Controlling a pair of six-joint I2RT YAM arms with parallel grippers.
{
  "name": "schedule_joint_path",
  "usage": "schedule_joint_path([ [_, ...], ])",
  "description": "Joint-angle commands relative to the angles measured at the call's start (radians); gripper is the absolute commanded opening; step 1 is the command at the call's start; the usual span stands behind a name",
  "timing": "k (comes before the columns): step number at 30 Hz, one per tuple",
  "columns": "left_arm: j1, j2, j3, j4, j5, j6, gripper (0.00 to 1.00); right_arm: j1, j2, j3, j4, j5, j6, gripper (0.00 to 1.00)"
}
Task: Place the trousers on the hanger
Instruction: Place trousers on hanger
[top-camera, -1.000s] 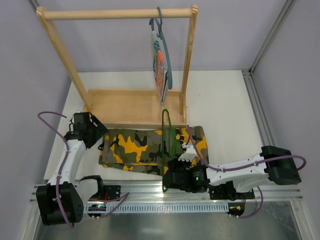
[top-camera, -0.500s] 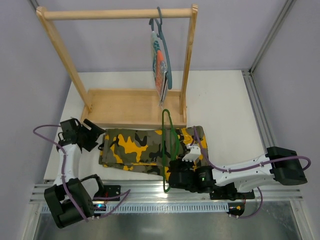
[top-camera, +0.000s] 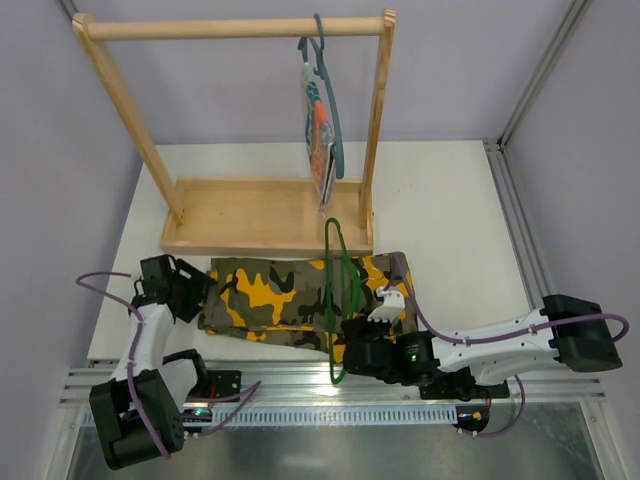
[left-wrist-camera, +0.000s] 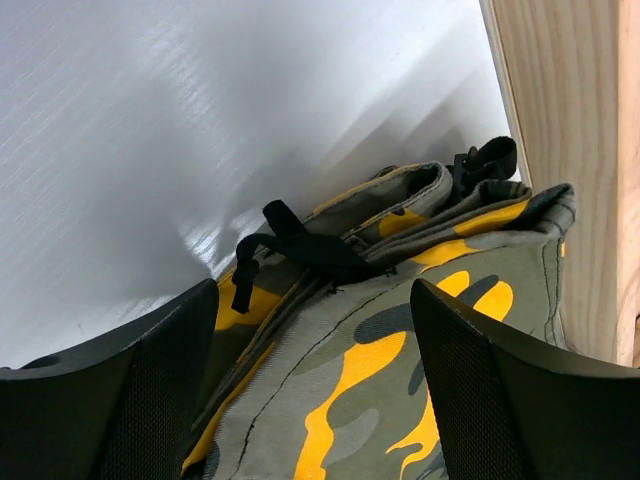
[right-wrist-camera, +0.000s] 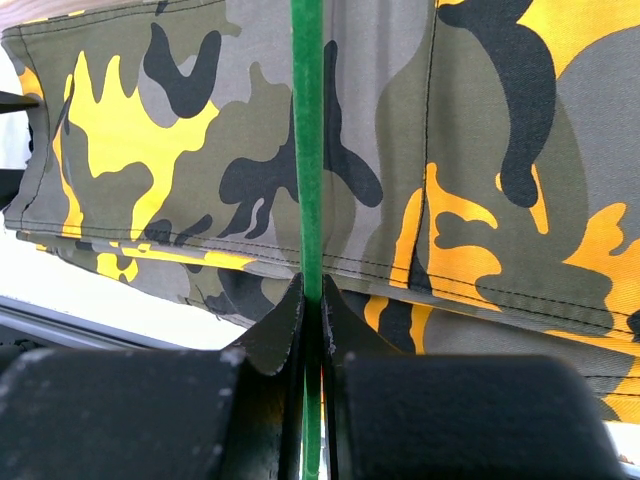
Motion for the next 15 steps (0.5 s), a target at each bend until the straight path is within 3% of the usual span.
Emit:
schedule_joint_path([
  [1,-0.031,0.043,-0.003,-0.005,-0.059,-0.031,0.79,-0.005,0.009,0.024,0.036,0.046,-0.005,0.04],
  [6,-0.051,0.086,0.004,0.018,-0.067,-0.022,0.75,-0.006,0.006,0.023,0.036,0.044,-0.005,0.04],
  [9,-0.056,0.086,-0.003,0.033,-0.061,-0.021,0.65,-0.005,0.012,0.029,0.035,0.044,-0.013,0.04],
  [11,-0.060,0.089,-0.003,0.044,-0.050,-0.013,0.47,-0.006,0.032,0.039,0.038,0.043,-0.024,0.04],
  [12,-0.062,0.086,0.000,0.042,-0.050,-0.013,0.33,-0.005,0.037,0.049,0.039,0.040,-0.027,0.04],
  [15,-0.070,0.048,0.004,0.033,-0.053,-0.001,0.16,-0.005,0.063,0.070,0.048,0.026,-0.059,0.04],
])
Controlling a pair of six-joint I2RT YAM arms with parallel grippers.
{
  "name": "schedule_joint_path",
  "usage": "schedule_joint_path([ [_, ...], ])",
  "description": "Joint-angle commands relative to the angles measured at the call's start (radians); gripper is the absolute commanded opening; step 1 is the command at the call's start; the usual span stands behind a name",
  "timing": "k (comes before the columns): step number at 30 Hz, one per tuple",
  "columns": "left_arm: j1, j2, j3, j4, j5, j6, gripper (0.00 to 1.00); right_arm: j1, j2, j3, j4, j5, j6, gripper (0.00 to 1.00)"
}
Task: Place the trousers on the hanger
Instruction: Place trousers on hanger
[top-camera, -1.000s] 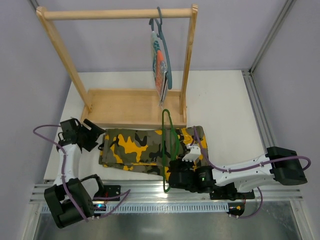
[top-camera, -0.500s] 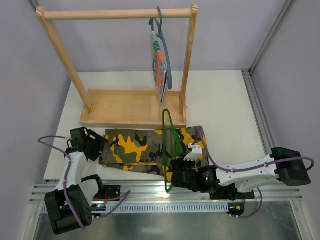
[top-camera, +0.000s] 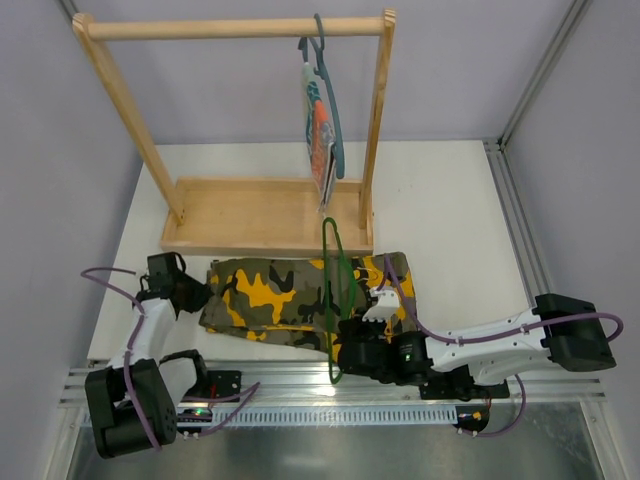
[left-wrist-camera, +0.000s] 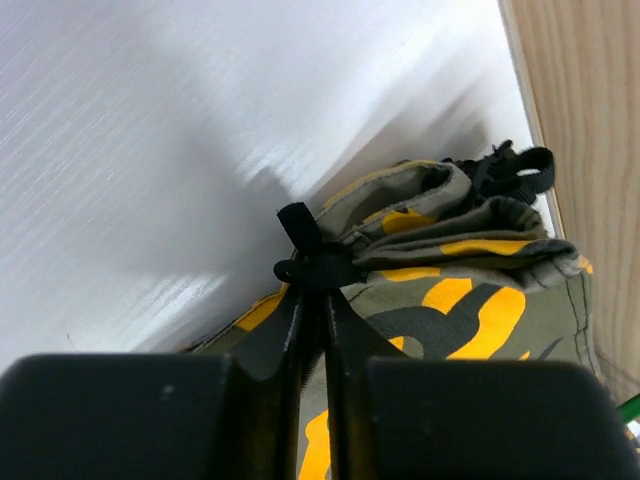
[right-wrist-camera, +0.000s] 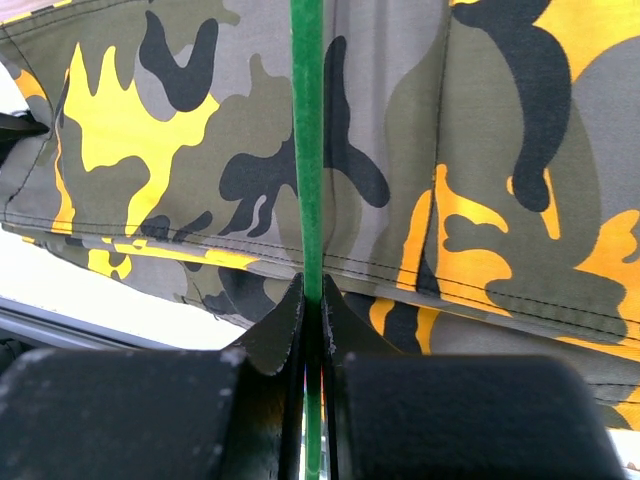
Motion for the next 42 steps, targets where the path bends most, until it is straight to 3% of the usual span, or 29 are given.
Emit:
schedule_joint_path([
  [1,-0.015,-0.042,-0.003,0.003,-0.004,0.022,0.06,-0.003,0.026,0.051,0.054,0.024,-0.047,0.04],
  [2,-0.015,-0.079,0.002,-0.006,-0.004,0.027,0.01,-0.003,0.030,0.057,0.059,0.021,-0.067,0.04],
  [9,-0.039,-0.211,-0.003,-0.030,0.000,0.014,0.00,-0.003,0.046,0.113,0.068,0.041,-0.130,0.04],
  [21,-0.163,-0.257,0.034,-0.055,-0.053,0.007,0.00,-0.021,0.114,0.161,0.120,0.026,-0.180,0.04],
  [29,-0.352,-0.283,0.097,-0.084,-0.076,0.019,0.00,-0.043,0.151,0.134,0.179,-0.009,-0.179,0.04],
  [35,-0.470,-0.320,0.108,-0.044,-0.095,-0.056,0.00,-0.050,0.172,0.127,0.191,-0.020,-0.174,0.04],
  [42,-0.651,-0.237,0.120,0.005,-0.193,-0.131,0.00,-0.061,0.180,0.118,0.208,-0.032,-0.170,0.04],
])
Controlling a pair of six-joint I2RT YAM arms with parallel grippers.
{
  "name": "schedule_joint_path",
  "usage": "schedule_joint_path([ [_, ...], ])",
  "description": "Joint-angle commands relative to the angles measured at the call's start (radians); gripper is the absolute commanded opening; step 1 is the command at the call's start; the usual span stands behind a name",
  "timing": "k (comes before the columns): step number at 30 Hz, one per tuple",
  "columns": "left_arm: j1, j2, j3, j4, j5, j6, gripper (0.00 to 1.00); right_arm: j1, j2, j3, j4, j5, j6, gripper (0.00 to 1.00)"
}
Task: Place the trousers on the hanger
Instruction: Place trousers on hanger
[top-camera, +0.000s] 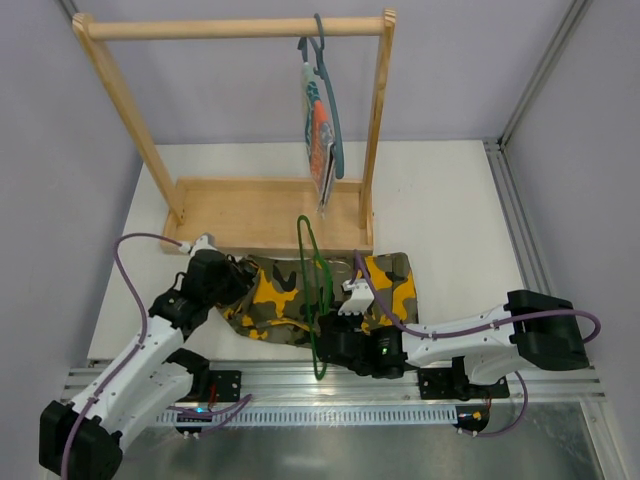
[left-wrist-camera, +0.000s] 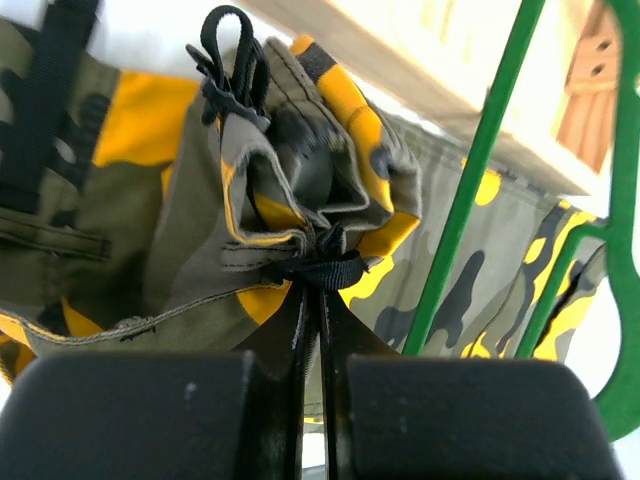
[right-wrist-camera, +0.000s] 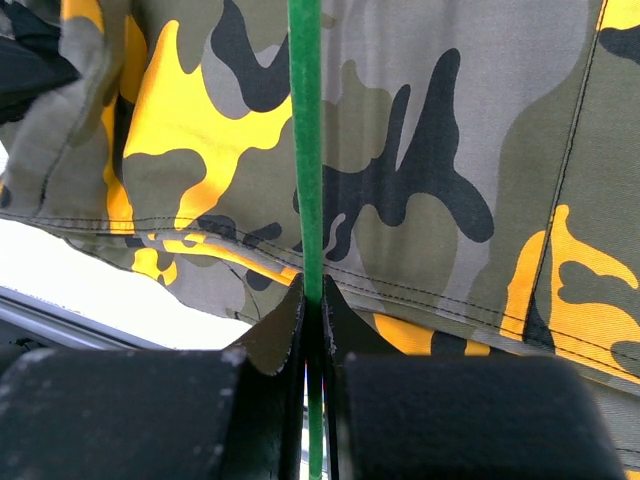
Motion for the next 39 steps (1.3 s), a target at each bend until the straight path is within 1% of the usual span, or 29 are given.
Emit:
schedule_joint_path([
  [1,-0.066,0.038,0.039,0.026,-0.065,-0.070,0.00,-0.008,0.008,-0.008,0.054,0.021,0.008,0.04],
  [4,-0.072,0.046,0.031,-0.014,-0.118,-0.100,0.01,-0.010,0.002,-0.016,0.052,0.021,0.011,0.04],
  [5,-0.072,0.038,0.033,-0.067,-0.188,-0.116,0.04,-0.011,0.001,-0.019,0.054,0.020,0.011,0.04],
  [7,-0.072,0.029,0.056,-0.130,-0.266,-0.160,0.17,-0.013,-0.009,-0.025,0.054,0.021,0.011,0.04],
  [8,-0.072,0.028,0.068,-0.206,-0.352,-0.185,0.27,-0.011,-0.013,-0.028,0.054,0.020,0.011,0.04],
  [9,-0.069,0.026,0.082,-0.254,-0.401,-0.224,0.53,-0.011,-0.019,-0.033,0.052,0.018,0.011,0.04],
  [10,-0.065,0.028,0.118,-0.291,-0.441,-0.246,0.61,-0.011,-0.024,-0.036,0.054,0.020,0.011,0.04],
  [11,-0.056,0.032,0.135,-0.381,-0.493,-0.274,0.75,-0.011,-0.028,-0.037,0.054,0.018,0.011,0.04],
  [13,0.004,0.037,0.175,-0.425,-0.485,-0.320,0.83,-0.011,-0.044,-0.048,0.054,0.020,0.012,0.04],
  [14,0.032,0.040,0.186,-0.435,-0.454,-0.323,0.86,-0.011,-0.048,-0.051,0.055,0.018,0.011,0.04],
  [15,0.088,0.044,0.191,-0.426,-0.384,-0.315,1.00,-0.013,-0.052,-0.054,0.056,0.020,0.008,0.04],
  [18,0.171,0.070,0.214,-0.420,-0.250,-0.280,1.00,-0.013,-0.062,-0.054,0.054,0.017,0.002,0.04],
  [20,0.208,0.095,0.247,-0.458,-0.219,-0.303,1.00,-0.013,-0.067,-0.053,0.049,0.014,0.000,0.04],
  [21,0.208,0.098,0.266,-0.483,-0.222,-0.314,1.00,-0.013,-0.070,-0.056,0.046,0.011,0.000,0.04],
  [22,0.207,0.104,0.283,-0.559,-0.257,-0.381,1.00,-0.014,-0.073,-0.057,0.042,0.012,0.000,0.04],
  [24,0.208,0.106,0.307,-0.647,-0.291,-0.455,1.00,-0.014,-0.081,-0.066,0.043,0.011,0.005,0.04],
  [25,0.208,0.100,0.309,-0.720,-0.303,-0.488,1.00,-0.014,-0.082,-0.068,0.046,0.011,0.005,0.04],
  [26,0.208,0.092,0.309,-0.747,-0.303,-0.545,1.00,-0.016,-0.082,-0.069,0.046,0.009,0.006,0.04],
  [29,0.208,0.054,0.263,-0.808,-0.299,-0.625,0.97,-0.017,-0.084,-0.065,0.048,0.004,0.006,0.04],
  [32,0.208,0.015,0.189,-0.767,-0.259,-0.668,0.98,-0.016,-0.085,-0.066,0.049,-0.003,0.008,0.04],
  [35,0.208,-0.026,0.094,-0.631,-0.235,-0.653,0.99,-0.016,-0.084,-0.069,0.054,-0.006,0.012,0.04],
  [37,0.208,-0.070,0.026,-0.562,-0.225,-0.656,0.98,-0.016,-0.076,-0.066,0.056,-0.008,0.009,0.04],
  [39,0.208,-0.118,-0.009,-0.538,-0.221,-0.688,0.97,-0.016,-0.073,-0.057,0.054,-0.011,0.002,0.04],
])
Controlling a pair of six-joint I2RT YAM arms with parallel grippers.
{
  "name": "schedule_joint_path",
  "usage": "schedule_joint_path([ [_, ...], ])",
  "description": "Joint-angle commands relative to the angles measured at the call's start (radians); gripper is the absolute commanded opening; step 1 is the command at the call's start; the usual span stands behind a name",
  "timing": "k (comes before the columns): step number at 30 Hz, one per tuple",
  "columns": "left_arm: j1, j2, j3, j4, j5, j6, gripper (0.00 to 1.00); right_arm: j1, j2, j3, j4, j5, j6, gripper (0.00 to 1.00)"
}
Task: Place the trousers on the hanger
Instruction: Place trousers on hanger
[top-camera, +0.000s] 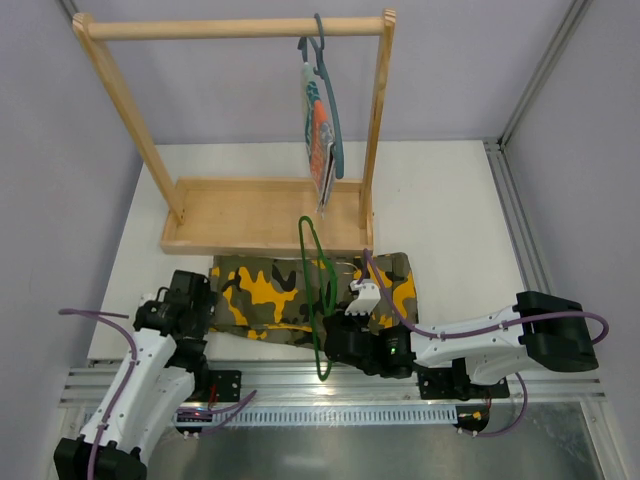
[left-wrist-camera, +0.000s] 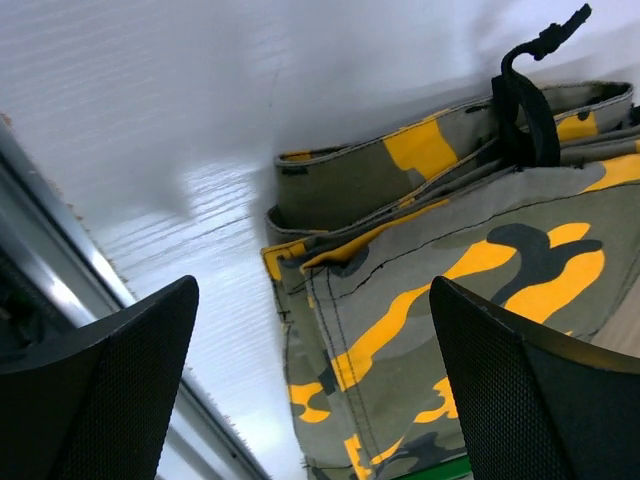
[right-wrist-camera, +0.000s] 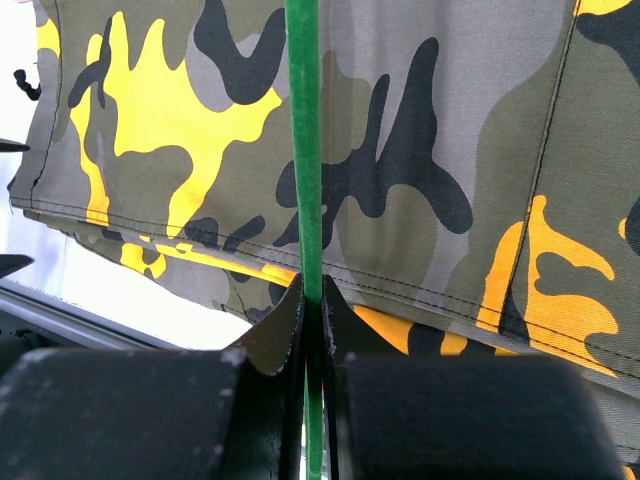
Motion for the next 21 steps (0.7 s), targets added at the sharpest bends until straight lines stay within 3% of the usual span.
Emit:
schedule_joint_path([
  [1,0.006,-0.070,-0.054,0.104,0.003,-0.077,0.96,-0.005,-0.013,0.012,0.024,0.022,-0.001,0.04],
  [12,0.004,-0.251,-0.208,0.135,-0.048,-0.149,0.85,-0.005,0.000,0.014,0.033,0.018,-0.003,0.04],
  [21,0.006,-0.182,-0.258,0.245,-0.051,-0.132,0.81,-0.006,-0.005,0.011,0.027,0.027,0.003,0.04],
])
